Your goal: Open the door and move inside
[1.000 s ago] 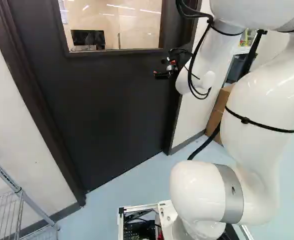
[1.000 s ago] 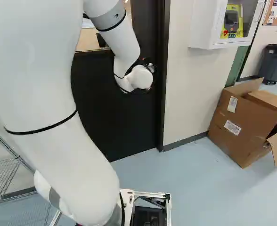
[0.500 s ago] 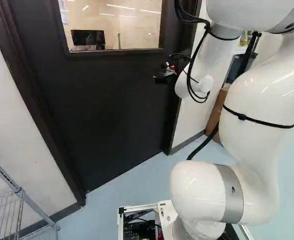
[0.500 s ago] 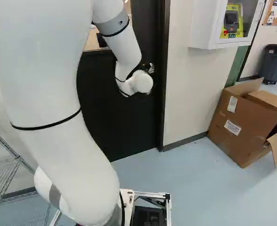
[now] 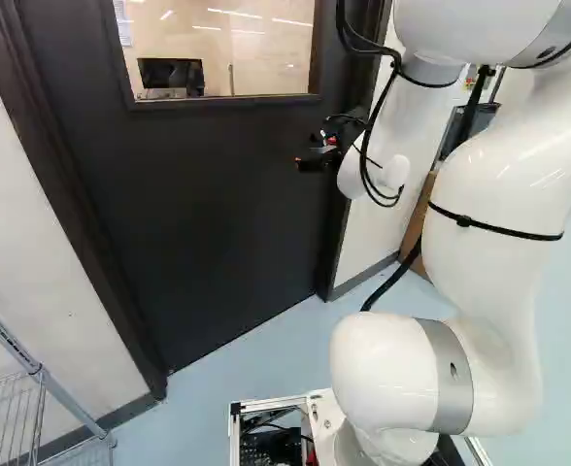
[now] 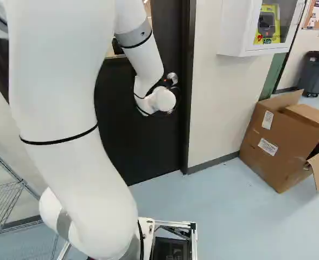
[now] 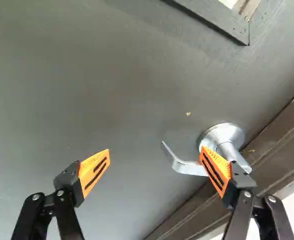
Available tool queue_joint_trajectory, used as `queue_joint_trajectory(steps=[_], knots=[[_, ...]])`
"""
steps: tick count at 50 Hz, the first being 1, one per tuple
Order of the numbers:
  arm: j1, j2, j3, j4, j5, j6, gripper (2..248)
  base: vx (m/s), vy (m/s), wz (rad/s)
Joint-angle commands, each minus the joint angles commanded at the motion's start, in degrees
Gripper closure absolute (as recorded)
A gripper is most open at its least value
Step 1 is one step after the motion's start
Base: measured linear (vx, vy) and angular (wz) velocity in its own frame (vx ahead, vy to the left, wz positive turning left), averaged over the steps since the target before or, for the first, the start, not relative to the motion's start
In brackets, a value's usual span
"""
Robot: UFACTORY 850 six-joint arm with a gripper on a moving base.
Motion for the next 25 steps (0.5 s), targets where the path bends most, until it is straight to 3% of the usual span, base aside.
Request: queue_joint_trajectory(steps=[25], knots=[[-0.08,-2.39,1.00,0.00,0.00,0.00,3,0.000,0.000,0.000]])
